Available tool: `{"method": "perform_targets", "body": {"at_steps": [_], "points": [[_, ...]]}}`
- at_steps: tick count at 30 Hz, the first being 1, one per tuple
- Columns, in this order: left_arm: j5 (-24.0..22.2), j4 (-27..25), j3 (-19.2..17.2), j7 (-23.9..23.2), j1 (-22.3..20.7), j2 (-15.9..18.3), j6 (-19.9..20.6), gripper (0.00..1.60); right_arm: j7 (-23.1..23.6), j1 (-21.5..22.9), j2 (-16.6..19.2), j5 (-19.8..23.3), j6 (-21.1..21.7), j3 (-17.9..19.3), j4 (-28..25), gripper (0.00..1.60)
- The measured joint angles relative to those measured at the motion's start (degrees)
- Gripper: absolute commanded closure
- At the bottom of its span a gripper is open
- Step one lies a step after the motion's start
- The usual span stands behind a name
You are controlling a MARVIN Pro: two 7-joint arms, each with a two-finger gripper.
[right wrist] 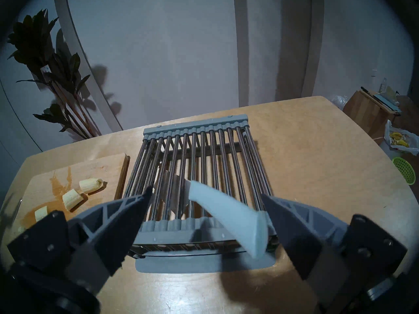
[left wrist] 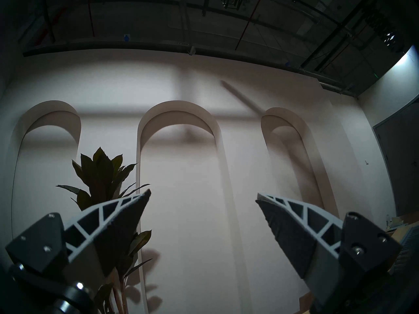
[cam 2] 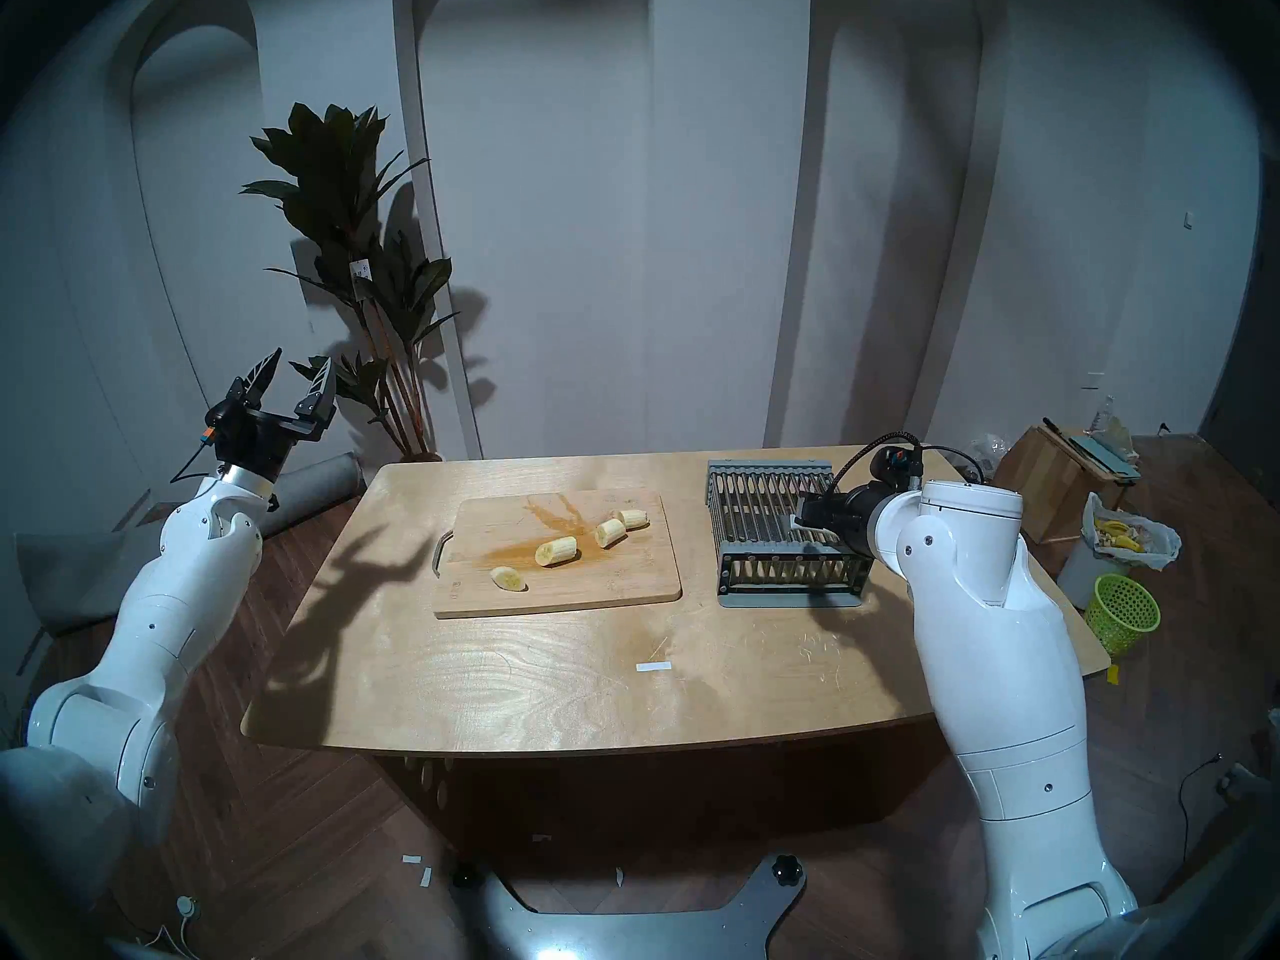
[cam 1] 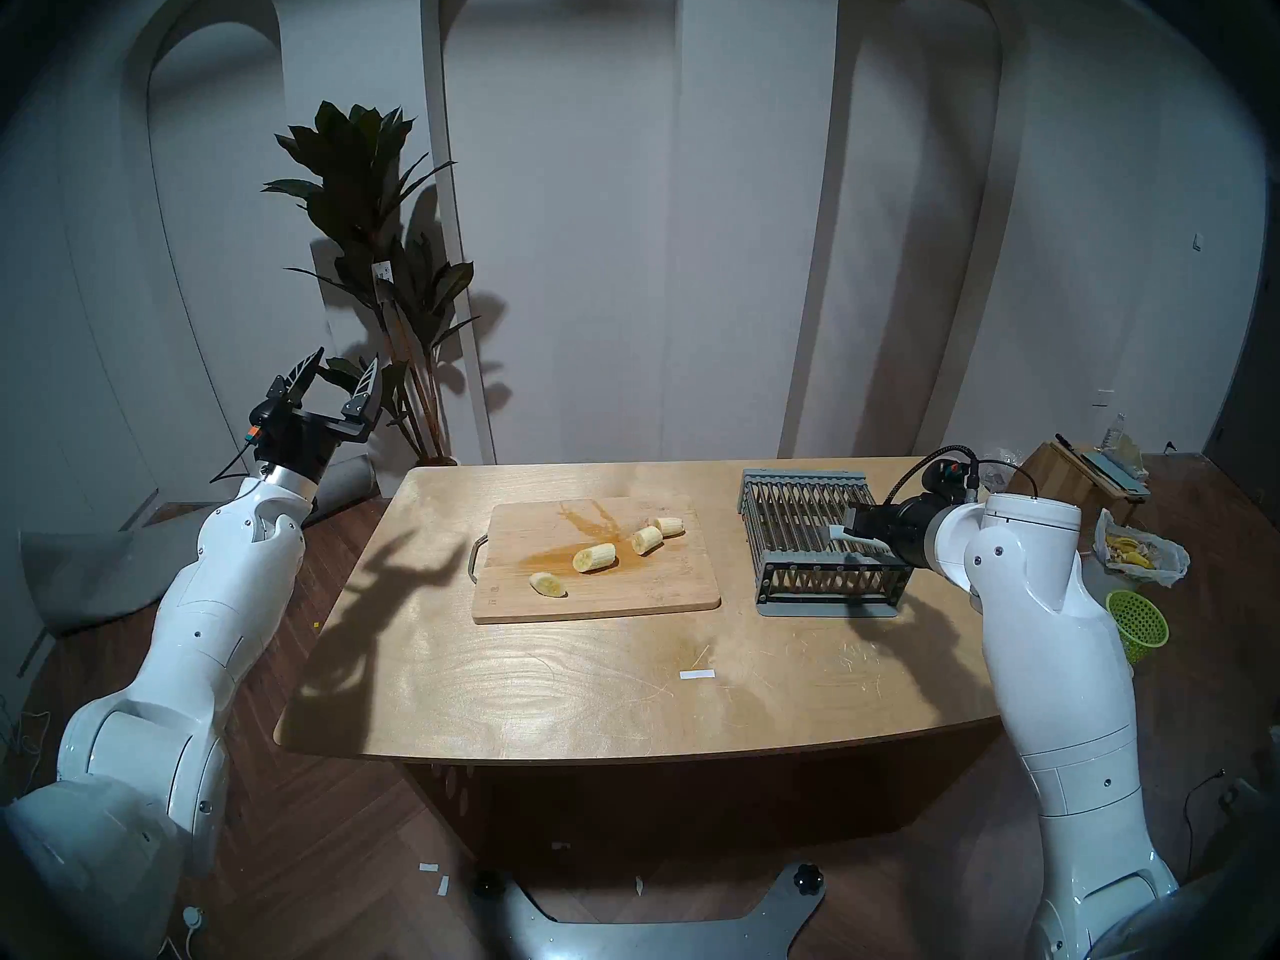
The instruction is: Cut the banana into four pieces on the cutting board
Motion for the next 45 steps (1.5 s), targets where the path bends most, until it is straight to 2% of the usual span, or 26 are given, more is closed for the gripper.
{"method": "perform_targets", "body": {"at_steps": [6,15,31,45], "points": [[-0.61,-3.44,-0.66,-0.30,2.15,0.35,-0.43,0.00,-0.09,0.29,0.07,-0.09,0.00,-1.23,2.40,0.00],[-1.57,-8.56,-1.69,-0.54,5.38,0.84,-0.90,0.00,0.12,2.23,0.40,-0.26,-0.13,-1.98,2.40,0.00],[-3.47,-19.56,-4.07,0.83,12.57,1.82,-1.38,0.00,1.60,7.33,2.00,-0.42,-0.68,-0.10,-3.04,0.00],[-4.82,-27.68,-5.93,3.08,18.36,2.41,-1.39,0.00,2.88,7.05,5.19,-3.47,-2.01,0.19,-5.58,0.00]]}}
